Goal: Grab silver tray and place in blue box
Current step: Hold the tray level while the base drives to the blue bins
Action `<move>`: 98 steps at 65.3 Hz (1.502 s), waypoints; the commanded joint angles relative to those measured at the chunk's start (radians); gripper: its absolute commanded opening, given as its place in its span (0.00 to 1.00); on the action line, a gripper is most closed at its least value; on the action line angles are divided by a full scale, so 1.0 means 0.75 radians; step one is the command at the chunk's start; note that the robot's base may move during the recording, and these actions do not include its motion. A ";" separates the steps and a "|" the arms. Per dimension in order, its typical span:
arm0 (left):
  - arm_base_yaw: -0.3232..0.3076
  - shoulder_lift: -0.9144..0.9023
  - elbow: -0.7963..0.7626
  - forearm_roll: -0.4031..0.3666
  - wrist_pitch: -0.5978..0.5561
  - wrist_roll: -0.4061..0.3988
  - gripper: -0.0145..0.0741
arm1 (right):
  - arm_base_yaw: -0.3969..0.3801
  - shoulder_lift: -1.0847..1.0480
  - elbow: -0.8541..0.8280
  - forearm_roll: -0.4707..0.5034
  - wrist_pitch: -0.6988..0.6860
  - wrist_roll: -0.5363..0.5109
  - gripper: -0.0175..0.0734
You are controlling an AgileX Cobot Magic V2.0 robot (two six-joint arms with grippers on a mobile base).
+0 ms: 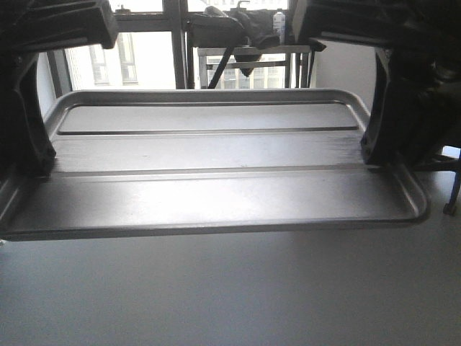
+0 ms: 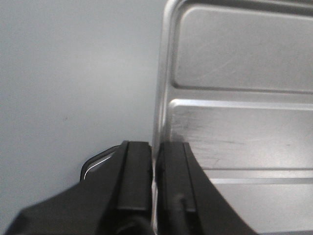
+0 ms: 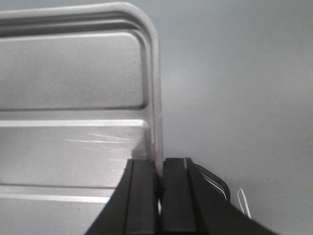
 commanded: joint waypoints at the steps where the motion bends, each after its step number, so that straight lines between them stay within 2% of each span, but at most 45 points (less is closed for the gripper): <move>1: -0.006 -0.038 -0.033 0.033 -0.015 -0.005 0.15 | -0.002 -0.038 -0.035 -0.057 -0.030 -0.001 0.26; 98: -0.006 -0.038 -0.033 0.033 -0.015 -0.005 0.15 | -0.002 -0.038 -0.035 -0.057 -0.031 -0.001 0.26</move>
